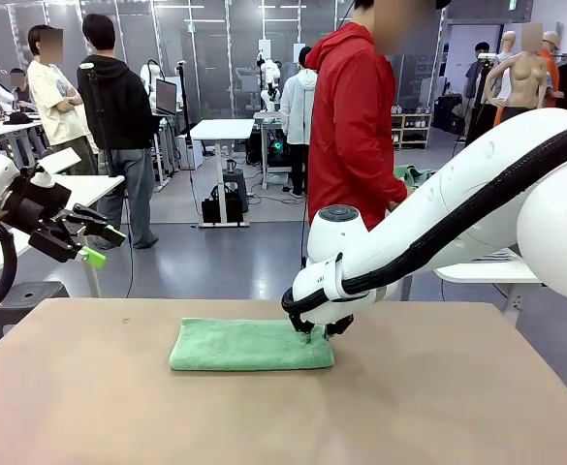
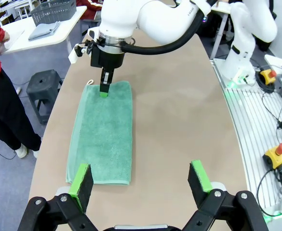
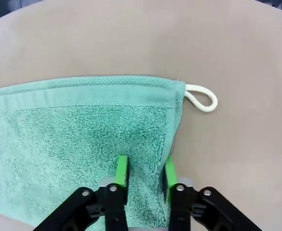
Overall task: Fold the towels and place them in the basket.
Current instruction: When a person lays out a Towel with hook on the table, fold it in half twice.
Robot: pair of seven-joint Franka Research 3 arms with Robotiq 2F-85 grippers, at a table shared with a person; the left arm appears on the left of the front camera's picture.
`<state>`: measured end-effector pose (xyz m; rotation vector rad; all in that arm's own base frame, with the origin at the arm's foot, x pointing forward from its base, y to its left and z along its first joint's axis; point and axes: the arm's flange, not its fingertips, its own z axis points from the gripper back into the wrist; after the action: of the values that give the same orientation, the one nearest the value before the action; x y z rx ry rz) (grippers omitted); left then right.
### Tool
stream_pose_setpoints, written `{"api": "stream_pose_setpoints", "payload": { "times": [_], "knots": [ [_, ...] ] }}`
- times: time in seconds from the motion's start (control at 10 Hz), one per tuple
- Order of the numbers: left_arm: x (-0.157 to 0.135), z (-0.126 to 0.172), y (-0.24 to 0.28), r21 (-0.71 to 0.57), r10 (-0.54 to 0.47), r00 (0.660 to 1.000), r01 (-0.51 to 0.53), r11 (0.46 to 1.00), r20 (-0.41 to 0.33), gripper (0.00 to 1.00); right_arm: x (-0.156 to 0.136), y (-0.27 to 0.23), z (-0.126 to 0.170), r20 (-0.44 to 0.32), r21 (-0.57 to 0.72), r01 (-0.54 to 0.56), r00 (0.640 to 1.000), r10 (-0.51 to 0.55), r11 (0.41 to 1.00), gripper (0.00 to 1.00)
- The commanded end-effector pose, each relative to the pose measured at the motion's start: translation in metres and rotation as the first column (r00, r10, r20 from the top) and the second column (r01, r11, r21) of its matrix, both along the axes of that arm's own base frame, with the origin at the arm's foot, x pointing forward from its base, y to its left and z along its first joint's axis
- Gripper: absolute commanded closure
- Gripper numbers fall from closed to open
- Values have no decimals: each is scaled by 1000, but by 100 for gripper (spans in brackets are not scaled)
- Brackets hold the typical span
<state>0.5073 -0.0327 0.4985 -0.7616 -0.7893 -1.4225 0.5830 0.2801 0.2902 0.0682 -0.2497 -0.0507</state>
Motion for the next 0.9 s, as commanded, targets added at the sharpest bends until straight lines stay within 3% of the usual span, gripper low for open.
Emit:
{"api": "stream_pose_setpoints", "payload": {
  "times": [0.0,0.1,0.2,0.6,0.8],
  "knots": [
    [-2,2,0,-1,-1,1000,1,1000,6,0,0,0,-6,-28,-28,-10,1000,9,1000,88],
    [-2,2,0,-1,-1,1000,1,1000,6,0,0,0,-6,-30,-39,-9,1000,8,999,98],
    [-2,2,0,-1,-1,1000,1,1000,6,0,0,1,-6,-32,-50,-13,999,11,999,100],
    [-2,2,0,-1,-1,1000,1,1000,6,0,-4,-42,17,-40,-85,-99,995,96,991,100],
    [-2,2,0,-1,-1,1000,1,1000,6,0,-11,-71,43,-1,-86,-87,996,88,992,100]
  ]
}}
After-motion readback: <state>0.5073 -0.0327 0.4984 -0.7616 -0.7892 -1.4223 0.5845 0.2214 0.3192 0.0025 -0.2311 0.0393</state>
